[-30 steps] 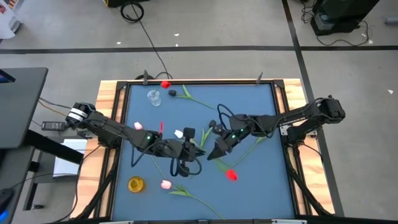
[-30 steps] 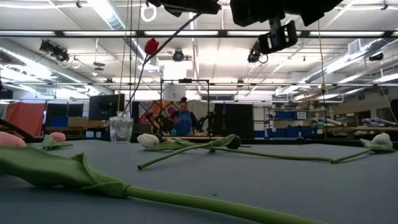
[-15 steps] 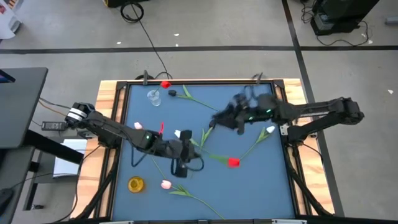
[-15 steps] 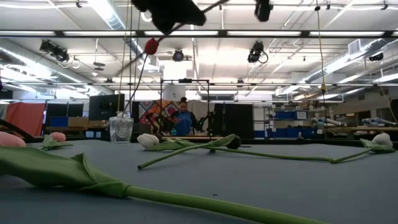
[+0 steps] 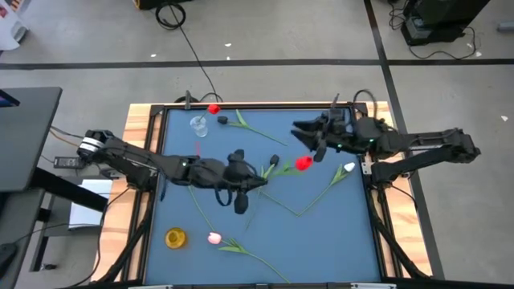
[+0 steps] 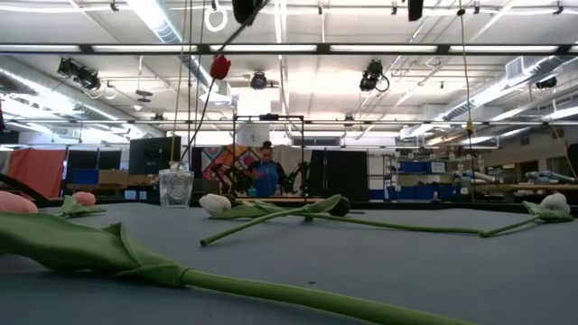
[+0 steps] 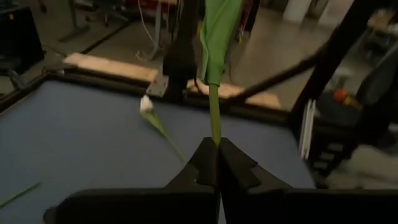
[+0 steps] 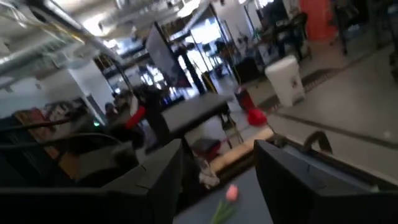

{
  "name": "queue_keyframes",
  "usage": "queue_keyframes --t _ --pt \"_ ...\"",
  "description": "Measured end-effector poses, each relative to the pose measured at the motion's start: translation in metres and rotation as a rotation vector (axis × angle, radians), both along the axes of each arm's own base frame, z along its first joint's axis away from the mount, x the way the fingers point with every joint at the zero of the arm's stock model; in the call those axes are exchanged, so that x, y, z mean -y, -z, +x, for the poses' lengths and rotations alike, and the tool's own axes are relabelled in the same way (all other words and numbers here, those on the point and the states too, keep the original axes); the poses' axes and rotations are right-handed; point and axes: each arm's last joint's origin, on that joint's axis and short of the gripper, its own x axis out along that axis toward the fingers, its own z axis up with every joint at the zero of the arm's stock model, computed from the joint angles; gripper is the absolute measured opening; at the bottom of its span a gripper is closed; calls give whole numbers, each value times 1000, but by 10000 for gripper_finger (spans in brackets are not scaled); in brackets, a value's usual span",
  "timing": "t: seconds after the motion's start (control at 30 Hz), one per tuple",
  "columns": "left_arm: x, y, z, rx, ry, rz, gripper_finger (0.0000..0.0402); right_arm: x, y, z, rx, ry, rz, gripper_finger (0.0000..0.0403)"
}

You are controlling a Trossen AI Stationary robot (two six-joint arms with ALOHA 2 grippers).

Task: Sort flowers into vase by color
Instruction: Put the red flower into the transparent vase

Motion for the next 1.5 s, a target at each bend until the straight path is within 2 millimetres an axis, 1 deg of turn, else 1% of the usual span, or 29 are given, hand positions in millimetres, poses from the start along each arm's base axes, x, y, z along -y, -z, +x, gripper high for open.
queue_keyframes --t 0.1,0.23,0.3,0.4,0.47,0.6,0.73,0.83,0.9,1.0,1.1,1.13,1.23,1.3,1.4,1.5 --pt "-7 -13 -6 62 -26 -22 3 -2 1 0 -9 -21 -6 202" --pt "-17 -22 -9 106 -69 -55 2 -6 3 0 -30 -55 -3 202" --pt "-22 -26 -11 123 -90 -76 2 -9 5 4 -37 -94 3 202" --pt "-27 -28 -12 140 -127 -115 2 -16 12 16 -52 -172 9 202" --pt "-30 -27 -12 137 -143 -129 2 -21 15 25 -32 -201 9 202" --pt "-34 -27 -11 143 -160 -138 2 -25 22 44 18 -207 22 201" --pt "-34 -25 -11 117 -163 -131 2 -26 26 56 70 -207 32 193" --pt "-34 -20 -12 72 -166 -122 2 -23 31 62 74 -196 42 174" --pt "-33 -18 -12 42 -163 -115 3 -19 34 65 70 -184 61 151" --pt "-32 -15 -13 14 -163 -121 7 -18 37 69 56 -172 65 98" --pt "-32 -13 -13 -3 -170 -150 9 -18 39 70 39 -164 48 26" --pt "-32 -13 -14 -6 -172 -154 9 -19 39 71 31 -157 35 18" --pt "-32 -10 -14 -30 -178 -157 12 -19 39 76 -22 -127 29 17" --pt "-32 -9 -15 -43 -188 -177 23 -19 35 82 -66 -112 -14 17" --pt "-35 -12 -26 -85 -202 -189 57 -19 27 94 -159 -78 -87 16" --pt "-42 -20 -47 -131 -251 -200 107 -15 17 108 -266 -11 -165 16"
